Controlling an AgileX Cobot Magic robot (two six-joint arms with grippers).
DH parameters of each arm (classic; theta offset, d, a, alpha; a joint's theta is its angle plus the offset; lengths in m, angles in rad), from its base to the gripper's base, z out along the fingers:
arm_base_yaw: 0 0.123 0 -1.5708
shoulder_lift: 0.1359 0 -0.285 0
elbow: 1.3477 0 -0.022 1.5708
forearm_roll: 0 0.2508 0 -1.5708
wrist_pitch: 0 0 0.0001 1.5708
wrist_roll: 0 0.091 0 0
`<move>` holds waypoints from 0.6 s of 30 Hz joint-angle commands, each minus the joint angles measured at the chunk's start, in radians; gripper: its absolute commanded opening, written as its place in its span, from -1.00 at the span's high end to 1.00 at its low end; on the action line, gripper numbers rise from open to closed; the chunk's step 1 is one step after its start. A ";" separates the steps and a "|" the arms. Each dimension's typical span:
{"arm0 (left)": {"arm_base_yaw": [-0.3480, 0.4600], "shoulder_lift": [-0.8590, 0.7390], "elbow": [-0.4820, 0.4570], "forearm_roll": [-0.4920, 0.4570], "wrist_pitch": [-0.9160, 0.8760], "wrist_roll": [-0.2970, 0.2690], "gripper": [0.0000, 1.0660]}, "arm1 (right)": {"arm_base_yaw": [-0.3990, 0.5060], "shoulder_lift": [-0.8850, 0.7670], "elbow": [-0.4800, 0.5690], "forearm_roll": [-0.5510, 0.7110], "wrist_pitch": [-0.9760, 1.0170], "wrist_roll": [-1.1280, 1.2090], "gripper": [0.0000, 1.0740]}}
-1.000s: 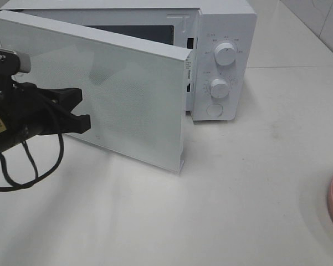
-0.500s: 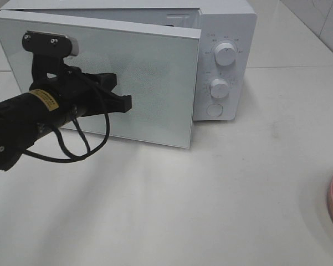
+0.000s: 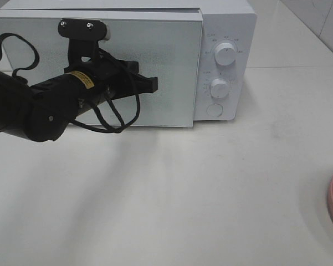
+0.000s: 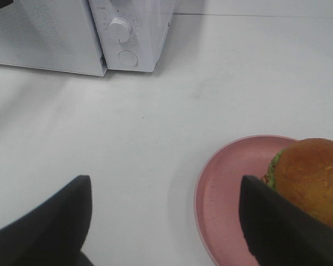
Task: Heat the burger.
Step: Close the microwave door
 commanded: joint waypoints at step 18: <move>0.005 0.084 -0.189 -0.159 0.012 0.107 1.00 | -0.004 -0.028 0.004 0.000 -0.014 -0.012 -0.35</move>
